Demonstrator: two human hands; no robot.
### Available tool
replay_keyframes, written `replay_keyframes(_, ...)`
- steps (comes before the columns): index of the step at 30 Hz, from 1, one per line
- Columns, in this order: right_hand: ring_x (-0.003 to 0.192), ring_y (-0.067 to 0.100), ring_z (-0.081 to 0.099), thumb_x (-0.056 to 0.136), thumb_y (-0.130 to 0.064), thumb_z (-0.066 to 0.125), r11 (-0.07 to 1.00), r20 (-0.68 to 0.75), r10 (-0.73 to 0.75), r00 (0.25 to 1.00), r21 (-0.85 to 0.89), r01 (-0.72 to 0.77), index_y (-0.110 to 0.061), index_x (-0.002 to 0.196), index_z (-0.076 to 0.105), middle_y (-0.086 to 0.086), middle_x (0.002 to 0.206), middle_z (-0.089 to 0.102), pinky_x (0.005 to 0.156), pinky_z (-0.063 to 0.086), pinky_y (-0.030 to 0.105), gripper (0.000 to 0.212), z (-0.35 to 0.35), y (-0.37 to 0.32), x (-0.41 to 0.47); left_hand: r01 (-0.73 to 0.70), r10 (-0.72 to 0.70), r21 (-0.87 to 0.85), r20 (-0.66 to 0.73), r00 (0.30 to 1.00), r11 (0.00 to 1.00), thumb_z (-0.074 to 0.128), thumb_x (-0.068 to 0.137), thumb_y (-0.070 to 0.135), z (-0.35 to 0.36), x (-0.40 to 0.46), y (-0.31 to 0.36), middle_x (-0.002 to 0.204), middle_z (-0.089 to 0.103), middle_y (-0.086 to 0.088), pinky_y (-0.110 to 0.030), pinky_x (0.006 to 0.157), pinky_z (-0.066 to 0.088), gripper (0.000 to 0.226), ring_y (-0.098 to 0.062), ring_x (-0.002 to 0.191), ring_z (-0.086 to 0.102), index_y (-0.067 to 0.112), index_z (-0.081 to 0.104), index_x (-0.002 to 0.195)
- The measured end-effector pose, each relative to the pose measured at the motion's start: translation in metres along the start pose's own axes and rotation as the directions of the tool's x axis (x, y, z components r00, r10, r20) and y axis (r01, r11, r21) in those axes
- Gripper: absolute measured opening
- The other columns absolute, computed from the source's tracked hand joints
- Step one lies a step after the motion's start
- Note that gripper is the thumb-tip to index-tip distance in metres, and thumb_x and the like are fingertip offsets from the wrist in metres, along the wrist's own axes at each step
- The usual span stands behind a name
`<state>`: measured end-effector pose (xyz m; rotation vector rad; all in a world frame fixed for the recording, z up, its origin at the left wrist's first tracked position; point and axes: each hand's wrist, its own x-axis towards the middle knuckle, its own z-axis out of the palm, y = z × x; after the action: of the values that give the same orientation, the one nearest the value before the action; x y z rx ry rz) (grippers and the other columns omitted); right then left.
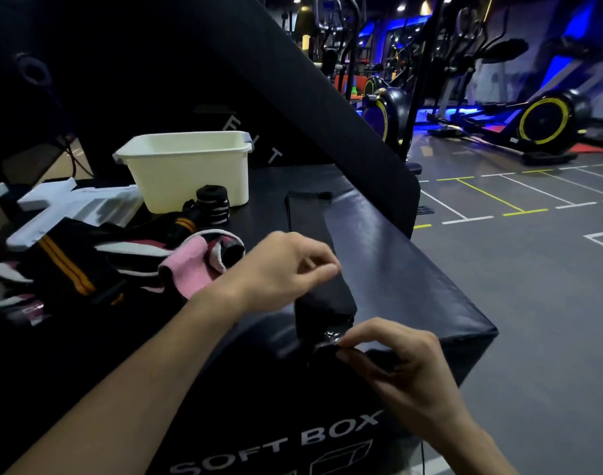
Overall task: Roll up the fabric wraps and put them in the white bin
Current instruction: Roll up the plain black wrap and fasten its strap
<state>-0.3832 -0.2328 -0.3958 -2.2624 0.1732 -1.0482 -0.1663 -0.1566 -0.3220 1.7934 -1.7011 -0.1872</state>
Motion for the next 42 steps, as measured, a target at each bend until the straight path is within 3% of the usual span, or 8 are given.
replay_keyframes(4, 0.078, 0.003, 0.071, 0.084, -0.017, 0.081, 0.999, 0.049, 0.016, 0.999, 0.036, -0.018, -0.020, 0.087, 0.076, -0.016, 0.084, 0.073, 0.070, 0.051, 0.016, 0.007, -0.002, -0.002, 0.001, 0.005, -0.166, 0.503, 0.276, 0.947, 0.864, 0.035, 0.106, 0.057, 0.032, 0.041, -0.022, 0.167, 0.028, 0.007, -0.046, 0.125, 0.022, 0.049, -0.023, 0.154, 0.023, 0.041, 0.044, 0.151)
replay_keyframes(7, 0.076, 0.005, 0.073, 0.082, -0.013, 0.084, 0.991, 0.095, 0.079, 0.992, 0.102, -0.089, -0.020, 0.086, 0.078, -0.014, 0.082, 0.075, 0.069, 0.054, 0.020, 0.011, -0.004, 0.000, -0.002, 0.139, -0.375, 0.550, 0.345, 0.860, 0.824, 0.017, 0.106, 0.060, 0.044, 0.044, -0.039, 0.173, -0.003, 0.007, -0.052, 0.127, 0.003, 0.057, -0.025, 0.159, -0.004, 0.045, 0.011, 0.161)
replay_keyframes(16, 0.073, 0.004, 0.073, 0.078, -0.010, 0.087, 0.932, 0.150, 0.224, 0.963, 0.255, -0.257, -0.020, 0.084, 0.079, -0.009, 0.078, 0.077, 0.070, 0.051, 0.016, 0.013, -0.009, 0.004, -0.002, 0.406, -0.550, 0.536, 0.134, 0.824, 0.740, 0.015, 0.109, 0.047, 0.056, 0.075, -0.063, 0.173, 0.006, -0.005, -0.053, 0.125, 0.016, 0.059, -0.037, 0.156, 0.012, 0.027, 0.013, 0.164)
replay_keyframes(22, 0.073, 0.005, 0.072, 0.079, -0.010, 0.087, 0.926, 0.171, 0.239, 0.956, 0.256, -0.277, -0.020, 0.084, 0.079, -0.009, 0.078, 0.076, 0.069, 0.051, 0.015, 0.013, -0.009, 0.004, 0.001, 0.535, -0.521, 0.336, -0.141, 0.842, 0.775, 0.062, 0.099, 0.031, 0.040, 0.097, -0.072, 0.127, 0.070, -0.004, -0.039, 0.098, 0.054, 0.024, -0.030, 0.119, 0.063, 0.032, 0.073, 0.120)
replay_keyframes(30, 0.076, 0.011, 0.074, 0.080, -0.012, 0.086, 0.924, 0.203, 0.234, 0.951, 0.259, -0.283, -0.021, 0.086, 0.080, -0.008, 0.081, 0.077, 0.069, 0.053, 0.019, 0.012, -0.012, 0.004, 0.002, 0.778, -0.770, 0.147, -0.114, 0.627, 0.612, 0.091, 0.072, 0.046, 0.014, 0.120, -0.089, 0.104, 0.073, -0.008, -0.030, 0.077, 0.053, 0.058, -0.023, 0.083, 0.070, 0.005, 0.065, 0.103)
replay_keyframes(35, 0.076, 0.010, 0.074, 0.081, -0.014, 0.085, 0.932, 0.214, 0.215, 0.953, 0.248, -0.266, -0.022, 0.086, 0.079, -0.011, 0.081, 0.076, 0.070, 0.053, 0.019, 0.012, -0.011, 0.006, 0.003, 0.796, -0.798, 0.222, -0.104, 0.594, 0.564, 0.090, 0.064, 0.061, 0.011, 0.124, -0.095, 0.118, 0.069, -0.010, -0.036, 0.087, 0.056, 0.075, -0.031, 0.107, 0.068, 0.005, 0.063, 0.106)
replay_keyframes(39, 0.076, 0.009, 0.074, 0.081, -0.014, 0.085, 0.942, 0.224, 0.188, 0.956, 0.234, -0.240, -0.025, 0.086, 0.079, -0.012, 0.080, 0.076, 0.069, 0.053, 0.019, 0.013, -0.012, 0.008, 0.005, 0.797, -0.805, 0.161, -0.022, 0.593, 0.583, 0.086, 0.076, 0.054, 0.009, 0.121, -0.093, 0.063, 0.065, -0.001, -0.027, 0.050, 0.041, 0.046, -0.016, 0.052, 0.058, 0.011, 0.068, 0.073)
replay_keyframes(42, 0.073, 0.008, 0.072, 0.081, -0.014, 0.085, 0.958, 0.216, 0.156, 0.964, 0.203, -0.201, -0.025, 0.086, 0.078, -0.013, 0.079, 0.075, 0.067, 0.051, 0.017, 0.014, -0.012, 0.007, 0.007, 0.793, -0.796, 0.136, -0.041, 0.604, 0.594, 0.087, 0.074, 0.052, 0.009, 0.121, -0.098, 0.057, 0.063, 0.002, -0.026, 0.053, 0.043, 0.043, -0.015, 0.052, 0.055, 0.013, 0.071, 0.069)
